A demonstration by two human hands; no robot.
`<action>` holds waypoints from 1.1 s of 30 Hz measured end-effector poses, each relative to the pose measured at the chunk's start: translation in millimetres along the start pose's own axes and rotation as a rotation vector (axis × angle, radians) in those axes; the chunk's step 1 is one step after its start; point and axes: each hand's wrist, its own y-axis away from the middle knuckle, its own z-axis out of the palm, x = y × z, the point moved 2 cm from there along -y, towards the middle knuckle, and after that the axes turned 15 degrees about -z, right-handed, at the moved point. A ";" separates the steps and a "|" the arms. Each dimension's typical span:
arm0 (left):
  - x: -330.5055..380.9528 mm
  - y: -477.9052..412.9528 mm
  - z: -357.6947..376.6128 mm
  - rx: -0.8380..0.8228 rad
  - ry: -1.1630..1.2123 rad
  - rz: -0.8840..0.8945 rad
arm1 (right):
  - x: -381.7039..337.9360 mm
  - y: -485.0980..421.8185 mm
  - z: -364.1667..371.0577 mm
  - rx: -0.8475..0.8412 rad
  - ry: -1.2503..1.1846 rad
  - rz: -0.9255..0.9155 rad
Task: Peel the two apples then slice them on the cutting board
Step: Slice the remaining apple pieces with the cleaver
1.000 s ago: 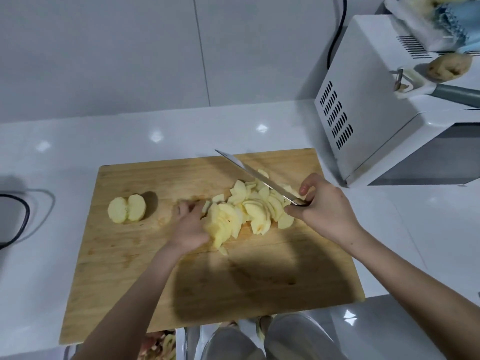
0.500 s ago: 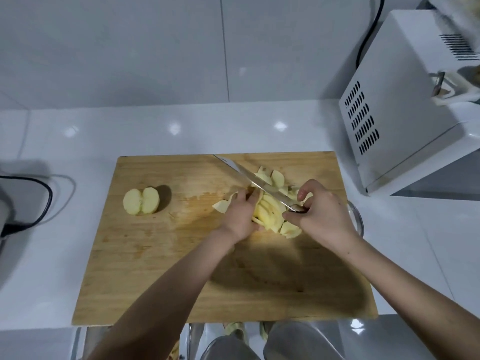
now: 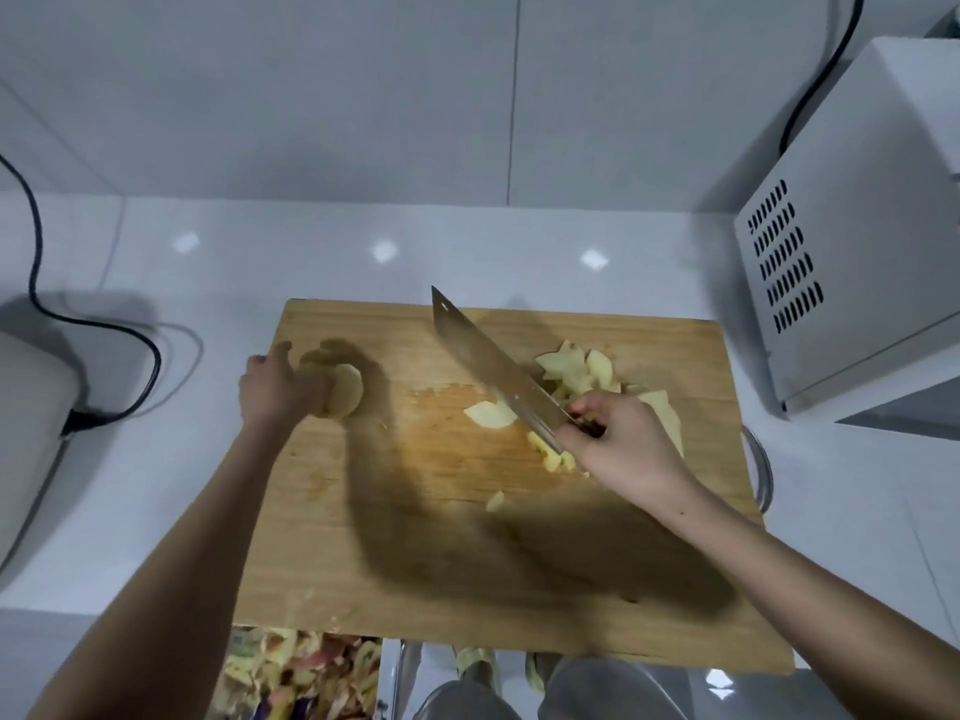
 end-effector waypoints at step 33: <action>-14.4 109.5 50.7 -0.894 1.286 -0.331 | -36.7 7.8 73.6 -0.060 -0.287 -0.006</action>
